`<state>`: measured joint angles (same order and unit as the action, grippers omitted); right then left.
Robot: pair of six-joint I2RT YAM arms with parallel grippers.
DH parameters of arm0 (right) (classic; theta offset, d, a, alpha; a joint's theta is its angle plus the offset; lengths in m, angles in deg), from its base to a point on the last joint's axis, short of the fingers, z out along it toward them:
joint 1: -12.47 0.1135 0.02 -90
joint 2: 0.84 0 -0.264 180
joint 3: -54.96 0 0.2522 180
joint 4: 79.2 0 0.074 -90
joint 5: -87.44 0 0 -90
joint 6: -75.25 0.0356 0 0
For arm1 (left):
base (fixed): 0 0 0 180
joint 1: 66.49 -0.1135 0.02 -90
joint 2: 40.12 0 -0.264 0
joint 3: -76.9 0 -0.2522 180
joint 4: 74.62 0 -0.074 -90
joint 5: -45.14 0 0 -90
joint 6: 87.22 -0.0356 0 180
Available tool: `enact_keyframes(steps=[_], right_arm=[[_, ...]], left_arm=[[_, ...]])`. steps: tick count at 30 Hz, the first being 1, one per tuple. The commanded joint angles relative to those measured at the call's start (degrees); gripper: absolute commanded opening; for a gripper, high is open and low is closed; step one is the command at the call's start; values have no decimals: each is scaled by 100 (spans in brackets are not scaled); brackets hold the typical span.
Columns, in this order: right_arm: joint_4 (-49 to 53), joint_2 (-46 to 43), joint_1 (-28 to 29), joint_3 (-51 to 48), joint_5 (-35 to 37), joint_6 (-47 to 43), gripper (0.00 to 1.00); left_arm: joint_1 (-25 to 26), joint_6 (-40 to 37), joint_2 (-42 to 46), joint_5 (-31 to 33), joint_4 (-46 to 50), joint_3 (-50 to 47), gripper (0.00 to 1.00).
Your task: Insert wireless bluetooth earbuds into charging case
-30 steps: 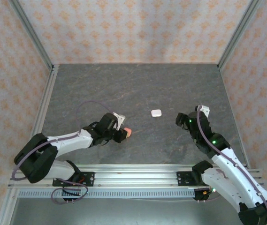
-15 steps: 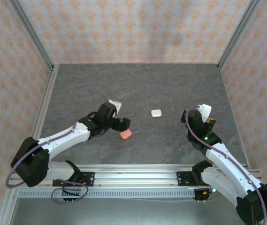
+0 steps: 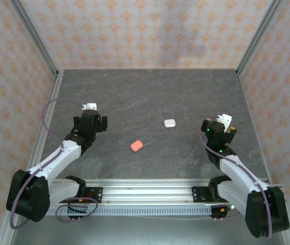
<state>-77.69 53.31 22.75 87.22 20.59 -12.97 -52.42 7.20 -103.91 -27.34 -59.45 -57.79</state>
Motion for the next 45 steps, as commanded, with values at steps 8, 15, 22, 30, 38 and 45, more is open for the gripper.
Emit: enact_keyframes(steps=[8, 15, 22, 30, 38, 45], right_arm=[[-1475, 1529, -290, 269, -615, -258, 100], [-3179, 2405, -299, 236, -747, -542, 100], [-3763, 3311, -552, 325, -955, -387, 100], [-3870, 3417, -659, 330, -870, -235, 99], [-4041, 3452, -659, 276, -858, -264, 99], [-3959, 3503, -659, 346, -861, -257, 99]], left_arm=[[-459, -251, -300, 436, -2918, -1172, 100], [-651, -606, -787, 98, -4025, -1296, 100], [-765, -741, -1556, -583, -4712, -1180, 100], [-1247, -513, -2197, -1484, -4317, -669, 100], [-1222, -548, -2200, -1489, -4360, -694, 100], [-1197, -559, -2198, -1438, -4357, -694, 100]])
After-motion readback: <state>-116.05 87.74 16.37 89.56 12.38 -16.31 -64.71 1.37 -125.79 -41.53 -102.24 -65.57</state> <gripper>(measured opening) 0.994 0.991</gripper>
